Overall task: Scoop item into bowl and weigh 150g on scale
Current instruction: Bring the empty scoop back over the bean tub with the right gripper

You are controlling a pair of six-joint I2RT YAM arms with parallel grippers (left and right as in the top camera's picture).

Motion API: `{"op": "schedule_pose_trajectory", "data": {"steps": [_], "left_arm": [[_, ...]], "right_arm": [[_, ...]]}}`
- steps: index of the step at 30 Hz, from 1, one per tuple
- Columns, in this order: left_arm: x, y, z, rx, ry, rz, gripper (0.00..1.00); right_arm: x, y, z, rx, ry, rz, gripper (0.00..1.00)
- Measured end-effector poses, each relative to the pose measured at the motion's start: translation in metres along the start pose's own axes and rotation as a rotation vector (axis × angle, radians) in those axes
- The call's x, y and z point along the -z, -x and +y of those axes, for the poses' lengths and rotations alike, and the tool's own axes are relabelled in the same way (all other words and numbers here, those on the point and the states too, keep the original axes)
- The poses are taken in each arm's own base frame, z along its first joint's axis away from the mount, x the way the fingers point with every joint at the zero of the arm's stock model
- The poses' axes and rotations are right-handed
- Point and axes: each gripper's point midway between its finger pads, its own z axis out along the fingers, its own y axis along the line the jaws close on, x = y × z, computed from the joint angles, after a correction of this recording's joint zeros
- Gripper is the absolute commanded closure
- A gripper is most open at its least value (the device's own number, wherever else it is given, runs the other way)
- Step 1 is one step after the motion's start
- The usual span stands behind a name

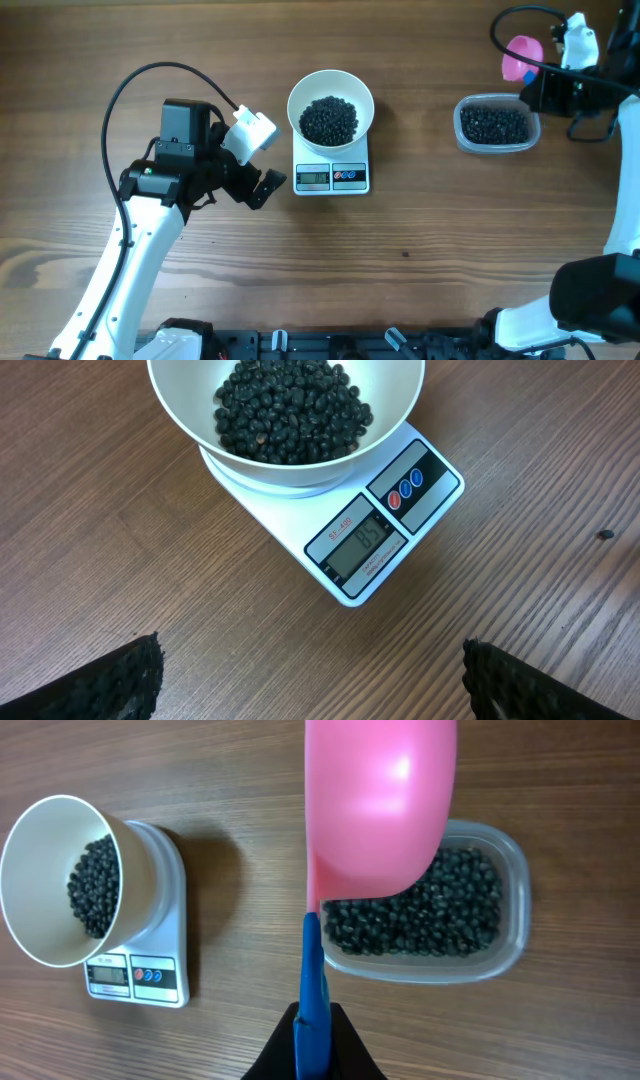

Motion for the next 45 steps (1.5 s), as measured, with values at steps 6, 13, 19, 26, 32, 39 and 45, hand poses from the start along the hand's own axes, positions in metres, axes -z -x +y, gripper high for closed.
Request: {"op": "schedule_pose_trajectory", "data": {"steps": [6,13,19,26,32,39,45], "left_arm": [[0.0,0.0,0.0,0.0,0.0,0.0,0.0],[0.0,0.0,0.0,0.0,0.0,0.0,0.0],[0.0,0.0,0.0,0.0,0.0,0.0,0.0],[0.0,0.0,0.0,0.0,0.0,0.0,0.0],[0.0,0.0,0.0,0.0,0.0,0.0,0.0],[0.0,0.0,0.0,0.0,0.0,0.0,0.0],[0.0,0.0,0.0,0.0,0.0,0.0,0.0]], "right_arm": [[0.003,0.0,-0.011,0.001,-0.013,-0.007,0.96],[0.003,-0.003,-0.012,0.031,-0.022,0.005,0.96],[0.003,-0.004,-0.013,0.055,-0.029,0.01,0.96],[0.003,-0.006,-0.013,0.06,-0.027,0.02,0.95],[0.003,-0.012,-0.012,0.063,-0.022,0.042,0.96],[0.004,-0.019,-0.01,0.055,-0.015,0.07,0.96],[0.004,-0.022,-0.01,0.051,-0.013,0.083,0.96]]}}
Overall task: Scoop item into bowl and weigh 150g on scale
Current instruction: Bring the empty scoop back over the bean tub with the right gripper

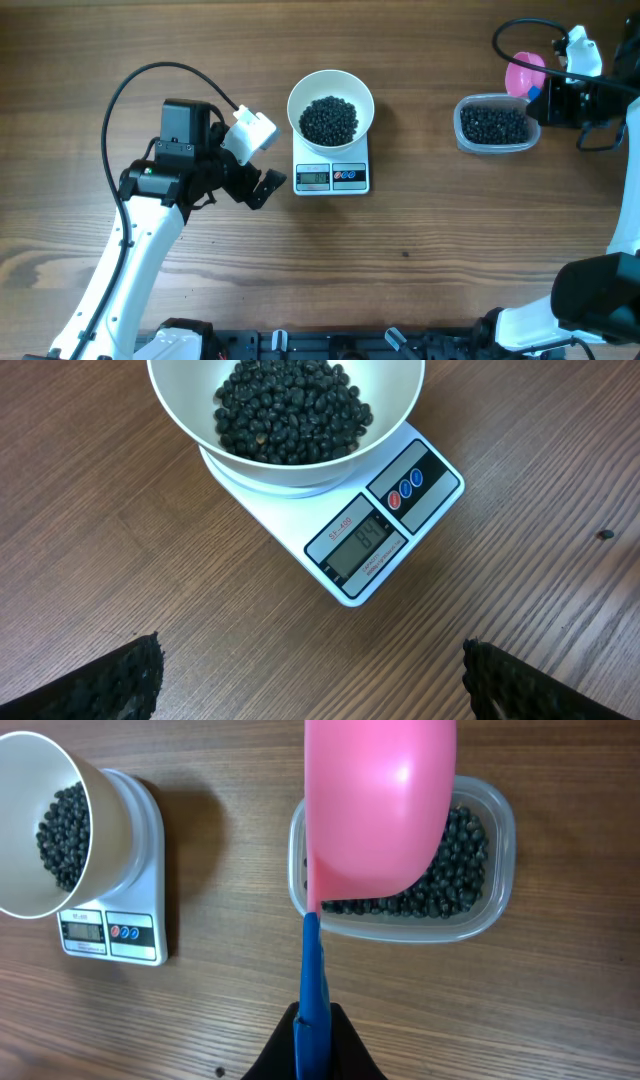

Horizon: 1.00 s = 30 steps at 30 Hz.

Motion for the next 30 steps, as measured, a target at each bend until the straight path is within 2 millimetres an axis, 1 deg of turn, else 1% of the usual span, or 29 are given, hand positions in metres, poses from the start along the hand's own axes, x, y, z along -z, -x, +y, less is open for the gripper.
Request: {"op": "schedule_pose_trajectory", "data": {"steps": [7,13,17,21,27,30], "left_arm": [[0.0,0.0,0.0,0.0,0.0,0.0,0.0],[0.0,0.0,0.0,0.0,0.0,0.0,0.0],[0.0,0.0,0.0,0.0,0.0,0.0,0.0],[0.0,0.0,0.0,0.0,0.0,0.0,0.0],[0.0,0.0,0.0,0.0,0.0,0.0,0.0],[0.0,0.0,0.0,0.0,0.0,0.0,0.0]], "right_arm": [[0.0,-0.001,0.0,-0.002,0.001,0.004,0.96],[0.0,0.005,-0.001,0.01,-0.008,-0.02,0.96],[-0.003,0.006,0.004,0.027,-0.009,-0.011,0.96],[-0.015,0.004,0.007,0.045,-0.026,0.028,0.96],[-0.043,0.002,0.018,0.081,-0.023,0.107,0.96],[-0.054,-0.002,0.018,0.087,-0.05,0.151,0.96]]}}
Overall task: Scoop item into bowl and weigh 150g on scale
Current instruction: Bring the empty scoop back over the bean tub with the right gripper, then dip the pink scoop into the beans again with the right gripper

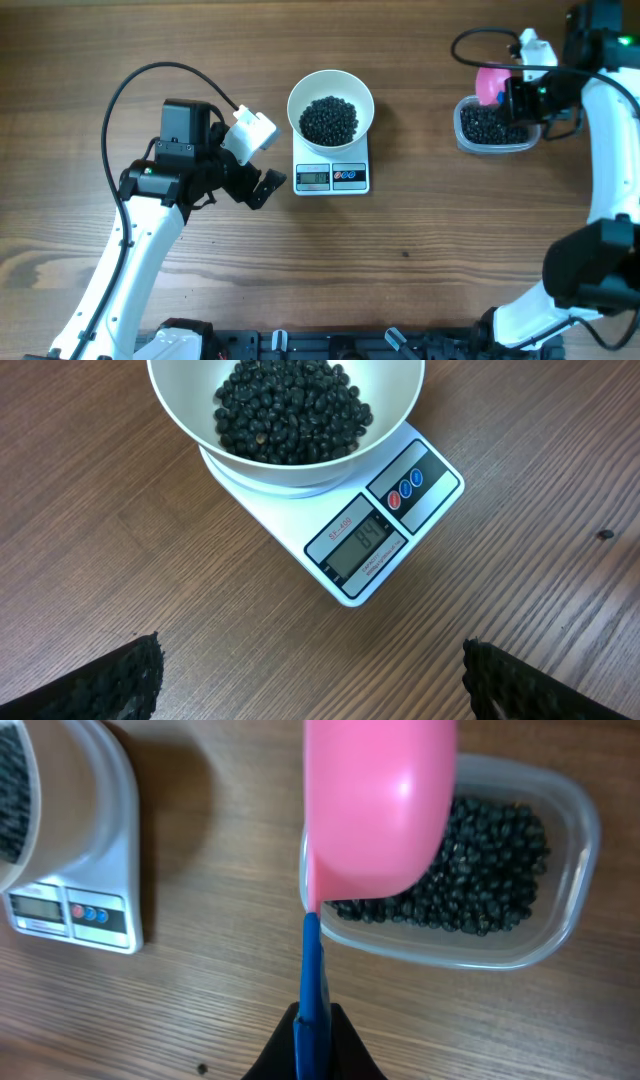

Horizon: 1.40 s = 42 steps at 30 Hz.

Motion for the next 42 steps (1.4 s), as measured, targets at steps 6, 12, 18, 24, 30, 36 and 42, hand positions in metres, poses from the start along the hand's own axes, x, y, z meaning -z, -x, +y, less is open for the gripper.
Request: {"op": "schedule_pose_trajectory", "data": {"steps": [6,12,18,24,30,36,42], "left_arm": [[0.0,0.0,0.0,0.0,0.0,0.0,0.0],[0.0,0.0,0.0,0.0,0.0,0.0,0.0],[0.0,0.0,0.0,0.0,0.0,0.0,0.0],[0.0,0.0,0.0,0.0,0.0,0.0,0.0],[0.0,0.0,0.0,0.0,0.0,0.0,0.0],[0.0,0.0,0.0,0.0,0.0,0.0,0.0],[0.0,0.0,0.0,0.0,0.0,0.0,0.0]], "right_arm": [[-0.018,-0.012,-0.013,-0.017,-0.084,0.103,0.96],[-0.016,-0.015,-0.029,-0.018,-0.177,0.123,0.96],[-0.025,-0.025,-0.04,-0.019,-0.227,0.166,0.96],[-0.051,-0.038,-0.054,-0.023,-0.274,0.24,0.96],[-0.053,-0.035,-0.066,-0.02,-0.339,0.231,0.96],[-0.049,-0.035,-0.077,-0.016,-0.403,0.233,0.96],[-0.051,-0.029,-0.079,-0.015,-0.415,0.209,0.96]]}}
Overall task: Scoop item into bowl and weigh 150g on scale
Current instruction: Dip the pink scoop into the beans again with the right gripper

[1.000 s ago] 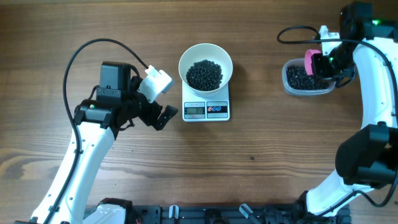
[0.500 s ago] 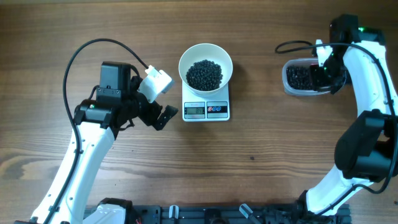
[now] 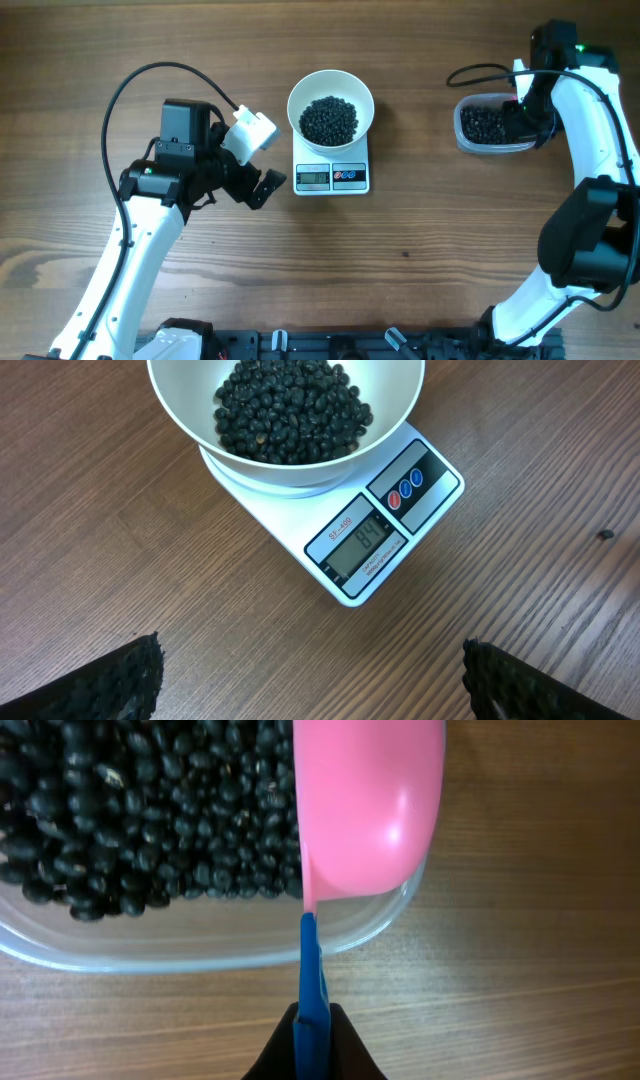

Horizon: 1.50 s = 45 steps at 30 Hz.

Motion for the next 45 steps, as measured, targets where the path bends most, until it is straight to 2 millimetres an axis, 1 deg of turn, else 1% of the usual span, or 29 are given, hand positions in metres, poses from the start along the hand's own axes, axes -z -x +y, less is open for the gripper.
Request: {"op": "schedule_pose_trajectory", "data": {"steps": [3,6,11,19,24,30,37,41,45], "left_arm": [[0.0,0.0,0.0,0.0,0.0,0.0,0.0],[0.0,0.0,0.0,0.0,0.0,0.0,0.0],[0.0,0.0,0.0,0.0,0.0,0.0,0.0],[0.0,0.0,0.0,0.0,0.0,0.0,0.0],[0.0,0.0,0.0,0.0,0.0,0.0,0.0],[0.0,0.0,0.0,0.0,0.0,0.0,0.0],[0.0,0.0,0.0,0.0,0.0,0.0,0.0],[0.0,0.0,0.0,0.0,0.0,0.0,0.0],[0.0,0.0,0.0,0.0,0.0,0.0,0.0]], "right_arm": [[-0.008,-0.004,0.004,0.004,0.008,0.011,0.96],[-0.016,-0.01,0.012,0.01,0.039,0.031,0.96],[-0.026,-0.018,0.035,0.02,0.152,0.045,0.96],[-0.022,-0.017,0.062,0.024,0.315,0.025,0.96],[-0.02,-0.016,0.069,0.019,0.365,0.017,0.96],[-0.019,-0.016,0.073,0.017,0.399,0.013,0.96],[-0.018,-0.022,0.062,-0.031,0.483,0.01,0.96],[-0.015,-0.021,0.06,-0.057,0.552,-0.013,0.96],[-0.012,-0.019,0.064,-0.056,0.599,-0.033,0.96]]}}
